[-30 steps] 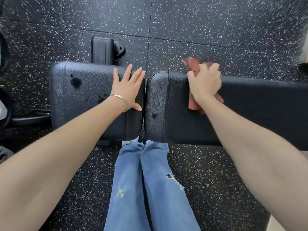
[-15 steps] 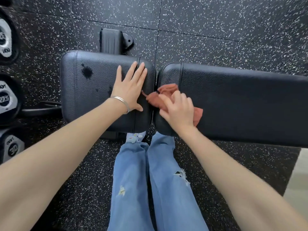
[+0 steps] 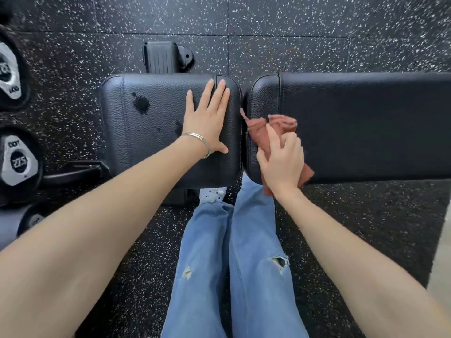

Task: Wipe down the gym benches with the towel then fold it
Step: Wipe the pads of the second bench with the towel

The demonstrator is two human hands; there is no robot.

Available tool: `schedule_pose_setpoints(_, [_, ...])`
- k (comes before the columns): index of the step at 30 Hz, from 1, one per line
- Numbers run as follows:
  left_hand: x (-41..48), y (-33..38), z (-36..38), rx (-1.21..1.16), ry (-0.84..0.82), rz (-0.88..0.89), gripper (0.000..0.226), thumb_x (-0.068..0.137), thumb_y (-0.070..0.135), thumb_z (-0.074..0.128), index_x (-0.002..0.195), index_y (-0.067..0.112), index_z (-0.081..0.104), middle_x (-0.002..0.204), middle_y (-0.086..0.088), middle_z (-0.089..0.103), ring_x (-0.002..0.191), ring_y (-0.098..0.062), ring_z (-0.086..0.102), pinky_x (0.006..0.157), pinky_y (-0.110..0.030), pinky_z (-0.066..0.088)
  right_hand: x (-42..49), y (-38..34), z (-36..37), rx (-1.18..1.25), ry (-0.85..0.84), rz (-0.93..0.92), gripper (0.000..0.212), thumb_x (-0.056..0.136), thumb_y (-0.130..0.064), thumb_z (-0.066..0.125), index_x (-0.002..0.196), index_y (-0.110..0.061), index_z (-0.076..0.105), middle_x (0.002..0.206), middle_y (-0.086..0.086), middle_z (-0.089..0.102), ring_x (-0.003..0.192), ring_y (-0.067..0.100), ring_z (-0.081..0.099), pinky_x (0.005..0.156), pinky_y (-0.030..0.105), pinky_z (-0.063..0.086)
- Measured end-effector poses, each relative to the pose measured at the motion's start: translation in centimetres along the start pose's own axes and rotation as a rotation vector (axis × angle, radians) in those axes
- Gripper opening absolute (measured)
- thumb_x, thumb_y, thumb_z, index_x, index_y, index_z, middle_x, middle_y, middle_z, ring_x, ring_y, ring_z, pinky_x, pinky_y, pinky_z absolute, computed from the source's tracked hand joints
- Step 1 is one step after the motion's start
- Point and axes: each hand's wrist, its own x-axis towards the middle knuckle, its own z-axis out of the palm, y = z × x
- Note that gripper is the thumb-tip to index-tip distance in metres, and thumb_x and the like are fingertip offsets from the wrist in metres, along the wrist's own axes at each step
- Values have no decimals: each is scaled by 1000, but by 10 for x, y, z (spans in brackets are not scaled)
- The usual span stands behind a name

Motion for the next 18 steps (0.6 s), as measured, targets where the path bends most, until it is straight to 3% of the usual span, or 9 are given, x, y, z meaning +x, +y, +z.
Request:
schedule_pose_setpoints(3, [1,-3,2,-5,7,4,135,59,70,70,149,9,-10,158,-6,-15,145,-27,-12,115,-58,8,-45,6,8,-31,-10,-33,55,72,-18,74,125,-11,59,81,18,54,69,34,52,59,40,46])
schedule_pose_setpoints(6, [1,-3,2,-9,18,16,135,60,70,70,149,9,-12,158,-6,-15,145,-27,-12,114,-57,7,-29,5,4,-2,9,-38,51,72,-16,74,121,-9,61,80,19,54,69,35,53,59,40,45])
schedule_pose_setpoints(9, [0,-4,2,-23,23,20,134,61,70,69,149,9,-11,158,-6,-15,145,-26,-12,114,-57,7,14,-7,-8,-27,-38,23,47,85,-26,61,130,-16,53,98,19,53,87,34,51,72,41,41])
schedule_pose_setpoints(12, [1,-5,4,-24,34,21,134,60,70,69,149,9,-10,158,-5,-14,146,-25,-12,114,-57,7,79,-22,-15,-23,38,80,46,89,-37,52,133,-23,47,114,14,48,102,31,47,80,39,39])
schedule_pose_setpoints(16, [3,-4,6,-44,46,12,137,56,69,73,150,11,-9,159,-3,-12,146,-24,-11,114,-57,6,119,-48,-8,-26,116,232,42,87,-41,49,126,-24,49,122,10,47,106,30,48,83,39,41])
schedule_pose_setpoints(18, [3,-6,8,-68,56,13,137,56,67,74,150,11,-8,159,-3,-12,146,-23,-11,114,-57,6,92,-55,3,-96,123,186,45,86,-40,49,129,-25,47,120,12,49,103,30,49,82,39,40])
